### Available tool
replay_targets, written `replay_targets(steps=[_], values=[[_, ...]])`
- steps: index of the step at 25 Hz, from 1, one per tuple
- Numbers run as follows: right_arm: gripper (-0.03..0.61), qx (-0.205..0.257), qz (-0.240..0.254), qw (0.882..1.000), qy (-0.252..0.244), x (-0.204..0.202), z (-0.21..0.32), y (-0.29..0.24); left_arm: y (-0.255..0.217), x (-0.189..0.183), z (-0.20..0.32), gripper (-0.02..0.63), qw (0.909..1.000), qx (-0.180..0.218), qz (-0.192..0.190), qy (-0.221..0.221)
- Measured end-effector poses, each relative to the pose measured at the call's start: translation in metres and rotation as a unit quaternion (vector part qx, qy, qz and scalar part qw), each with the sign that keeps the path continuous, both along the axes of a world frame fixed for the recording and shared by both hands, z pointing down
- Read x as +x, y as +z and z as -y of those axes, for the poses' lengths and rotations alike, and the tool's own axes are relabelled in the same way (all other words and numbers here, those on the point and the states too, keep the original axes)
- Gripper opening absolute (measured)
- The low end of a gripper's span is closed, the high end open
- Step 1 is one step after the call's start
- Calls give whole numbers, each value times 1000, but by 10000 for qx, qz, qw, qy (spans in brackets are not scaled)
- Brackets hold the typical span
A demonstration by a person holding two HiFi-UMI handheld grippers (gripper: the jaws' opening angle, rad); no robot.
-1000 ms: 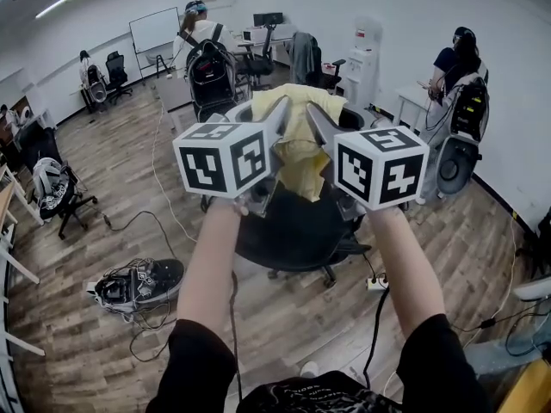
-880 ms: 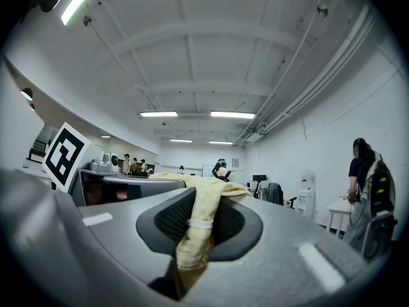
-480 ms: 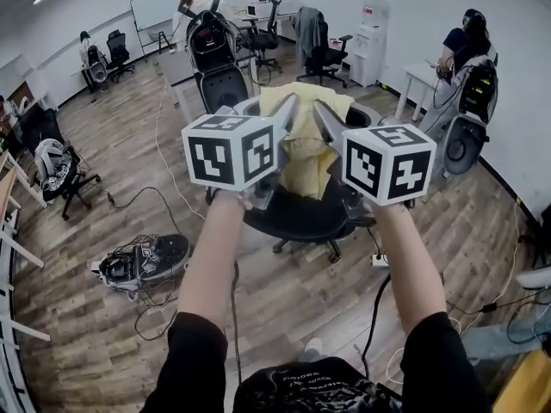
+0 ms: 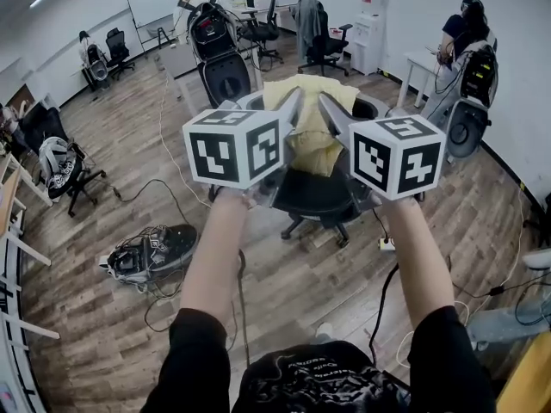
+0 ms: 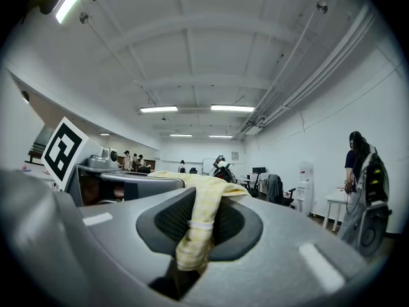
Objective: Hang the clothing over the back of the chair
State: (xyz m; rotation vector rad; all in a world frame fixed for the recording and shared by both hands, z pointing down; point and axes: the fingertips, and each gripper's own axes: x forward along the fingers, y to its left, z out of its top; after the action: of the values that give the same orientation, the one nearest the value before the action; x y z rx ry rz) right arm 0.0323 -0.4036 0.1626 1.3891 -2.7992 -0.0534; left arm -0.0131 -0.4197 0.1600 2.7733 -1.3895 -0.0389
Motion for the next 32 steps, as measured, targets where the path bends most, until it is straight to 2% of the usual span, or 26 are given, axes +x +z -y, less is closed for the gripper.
replay_targets(steps=[14, 32], values=[[52, -1, -66, 9999, 80, -14, -32, 16, 16, -14, -31, 55, 9997, -203, -166, 14], [52, -401, -39, 9990, 196, -32, -71, 71, 72, -33, -69, 55, 9984, -535, -190, 37]])
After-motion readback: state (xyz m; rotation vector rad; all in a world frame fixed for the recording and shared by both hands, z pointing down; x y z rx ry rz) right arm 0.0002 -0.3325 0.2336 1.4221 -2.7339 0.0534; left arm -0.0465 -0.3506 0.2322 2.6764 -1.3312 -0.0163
